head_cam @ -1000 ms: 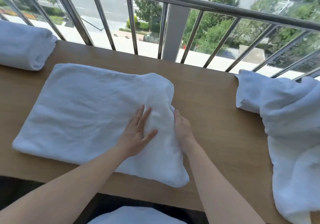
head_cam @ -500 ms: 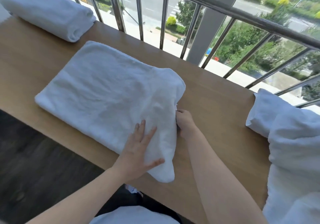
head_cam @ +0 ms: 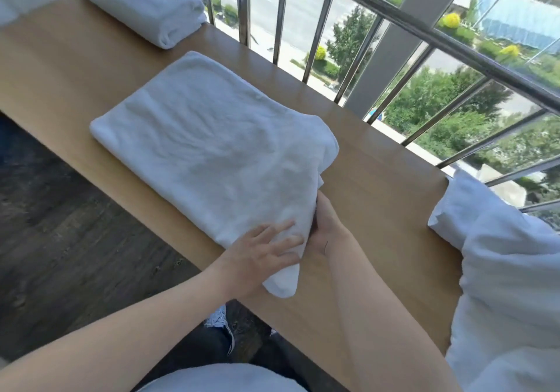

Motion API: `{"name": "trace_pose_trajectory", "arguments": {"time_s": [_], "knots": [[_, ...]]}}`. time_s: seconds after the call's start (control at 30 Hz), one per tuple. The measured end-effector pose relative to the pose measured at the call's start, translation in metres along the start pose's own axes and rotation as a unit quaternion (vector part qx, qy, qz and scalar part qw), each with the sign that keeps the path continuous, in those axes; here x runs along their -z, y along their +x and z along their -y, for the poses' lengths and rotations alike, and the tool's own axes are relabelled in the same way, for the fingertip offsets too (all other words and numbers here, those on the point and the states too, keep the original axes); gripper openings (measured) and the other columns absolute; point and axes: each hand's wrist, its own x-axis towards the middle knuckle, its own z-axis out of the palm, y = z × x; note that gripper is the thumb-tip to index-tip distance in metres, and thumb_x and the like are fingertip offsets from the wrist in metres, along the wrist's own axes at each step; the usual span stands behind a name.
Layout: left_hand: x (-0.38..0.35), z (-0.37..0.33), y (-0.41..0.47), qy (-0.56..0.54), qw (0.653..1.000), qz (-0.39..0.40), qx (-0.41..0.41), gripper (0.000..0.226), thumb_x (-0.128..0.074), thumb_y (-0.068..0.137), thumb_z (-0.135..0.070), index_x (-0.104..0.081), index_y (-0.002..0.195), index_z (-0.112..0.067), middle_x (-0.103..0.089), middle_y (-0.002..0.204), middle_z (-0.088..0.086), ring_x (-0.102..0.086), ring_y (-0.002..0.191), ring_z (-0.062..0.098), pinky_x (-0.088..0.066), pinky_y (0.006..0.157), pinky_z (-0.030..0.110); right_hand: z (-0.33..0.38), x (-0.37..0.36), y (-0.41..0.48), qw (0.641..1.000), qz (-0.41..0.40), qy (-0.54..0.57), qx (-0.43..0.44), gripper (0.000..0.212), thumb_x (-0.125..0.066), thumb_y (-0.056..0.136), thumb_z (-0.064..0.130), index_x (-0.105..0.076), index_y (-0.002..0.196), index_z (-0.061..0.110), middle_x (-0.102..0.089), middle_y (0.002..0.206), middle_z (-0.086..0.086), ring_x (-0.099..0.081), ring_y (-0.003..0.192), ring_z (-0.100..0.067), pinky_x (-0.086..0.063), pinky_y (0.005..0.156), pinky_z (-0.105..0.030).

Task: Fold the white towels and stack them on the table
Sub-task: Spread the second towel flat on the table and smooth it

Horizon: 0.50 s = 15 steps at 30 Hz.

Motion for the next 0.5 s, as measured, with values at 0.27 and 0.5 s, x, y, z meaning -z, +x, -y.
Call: {"name": "trace_pose_trajectory", "arguments": {"time_s": [0.27,0.5], "knots": [[0.009,-0.002,-0.011,-0.226,0.937,-0.134,0.23,0.043,-0.079,0.079,-0.005,-0.052,0.106,-0.025,-0.061,0.132,-0.005,-0.038,0.145,0.019,-0.056,0.091,0.043,-0.012,0.006,-0.006,0.991,0.106,0.072,-0.043,0.07,-0.067,0.088,0.057,-0.063,0.132,0.003,-0.062,0.132,-0.02,-0.062,0.12,-0.039,-0.052,0.095,-0.053],[0.003,-0.022,-0.012,-0.362,0.823,-0.229,0.373,0.052,-0.084,0.076,-0.005,-0.054,0.105,-0.036,-0.06,0.132,-0.02,-0.039,0.144,0.01,-0.039,0.11,0.022,-0.016,-0.006,-0.015,0.982,0.155,0.098,-0.043,0.059,-0.07,0.09,0.049,-0.068,0.123,0.001,-0.068,0.121,-0.019,-0.066,0.115,-0.033,-0.054,0.096,-0.046]]}}
